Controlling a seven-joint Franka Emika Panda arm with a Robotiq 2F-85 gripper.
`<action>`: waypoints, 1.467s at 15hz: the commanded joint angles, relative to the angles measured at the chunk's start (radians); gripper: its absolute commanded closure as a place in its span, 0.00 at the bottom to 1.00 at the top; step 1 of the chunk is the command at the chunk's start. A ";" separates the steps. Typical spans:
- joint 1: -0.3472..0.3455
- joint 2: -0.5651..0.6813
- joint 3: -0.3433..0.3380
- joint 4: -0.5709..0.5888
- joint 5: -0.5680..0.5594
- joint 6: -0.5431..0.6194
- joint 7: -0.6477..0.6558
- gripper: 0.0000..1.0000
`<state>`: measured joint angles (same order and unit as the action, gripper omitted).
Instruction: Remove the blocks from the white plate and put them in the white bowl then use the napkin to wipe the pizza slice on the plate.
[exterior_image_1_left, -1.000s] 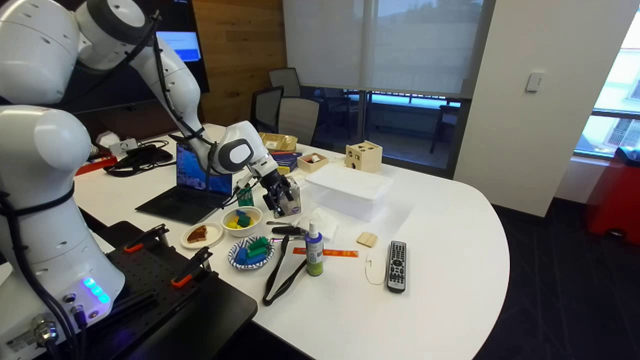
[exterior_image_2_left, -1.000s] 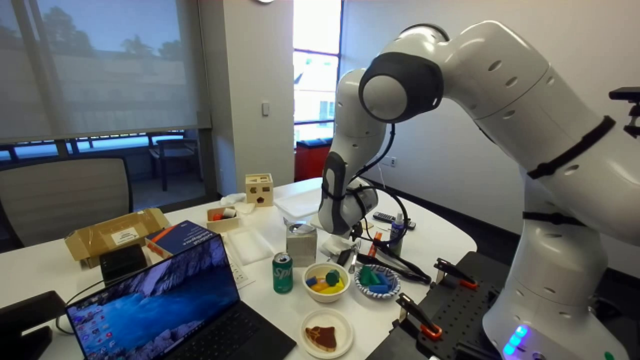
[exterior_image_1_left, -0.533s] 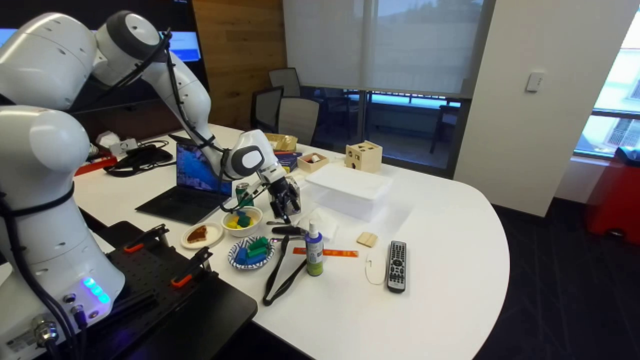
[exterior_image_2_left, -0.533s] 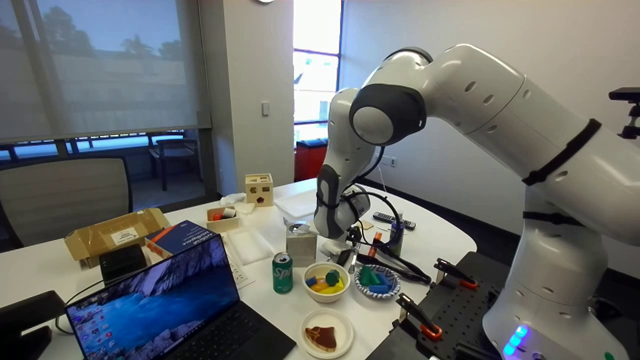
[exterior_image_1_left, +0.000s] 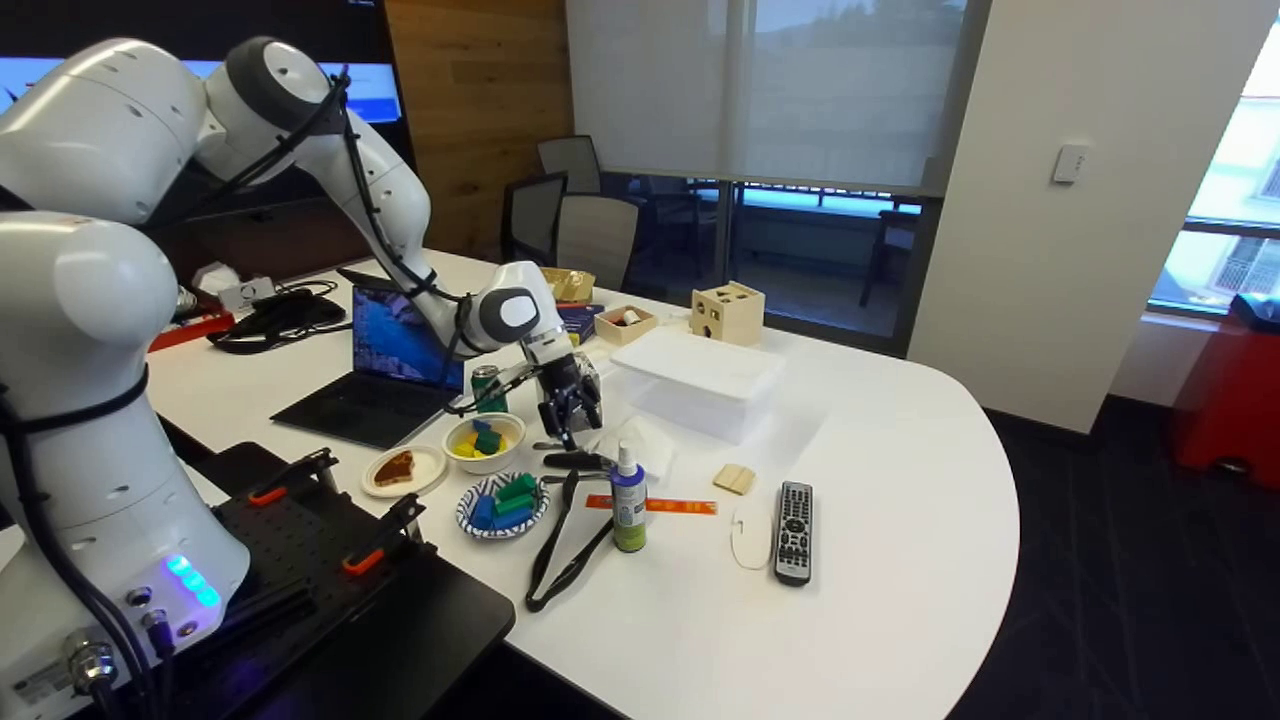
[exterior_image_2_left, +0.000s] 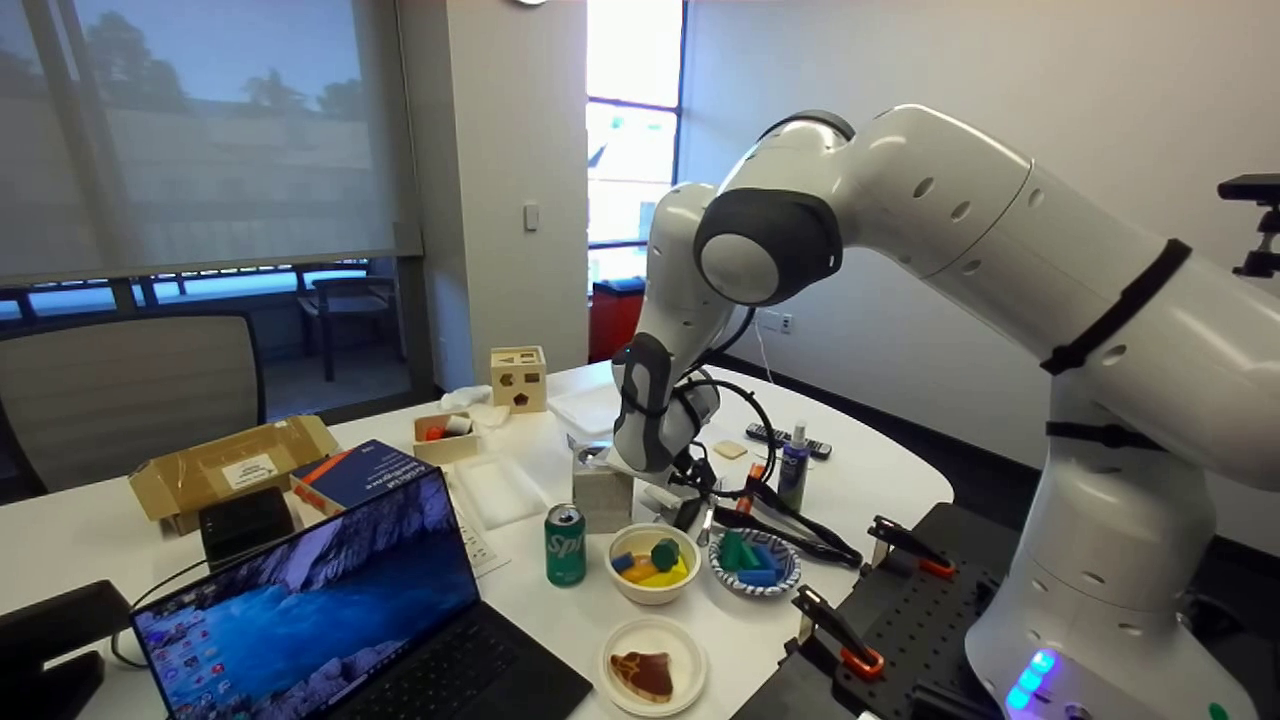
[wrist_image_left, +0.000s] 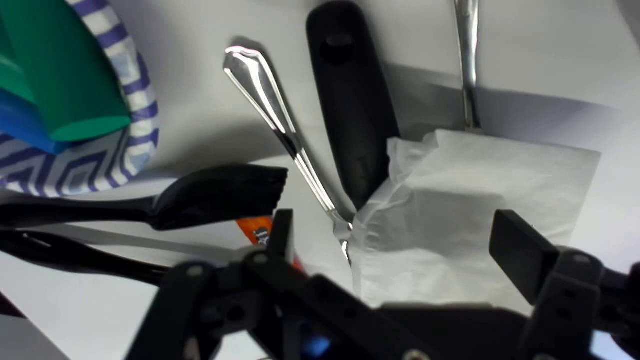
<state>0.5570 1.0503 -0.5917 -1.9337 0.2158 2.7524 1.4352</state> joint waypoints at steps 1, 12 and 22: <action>-0.027 0.029 0.014 0.078 -0.073 -0.091 0.129 0.00; -0.108 0.032 0.090 0.176 -0.250 -0.219 0.325 0.58; -0.175 -0.001 0.159 0.128 -0.248 -0.150 0.343 1.00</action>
<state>0.4091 1.0562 -0.4664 -1.7779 -0.0003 2.5694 1.7340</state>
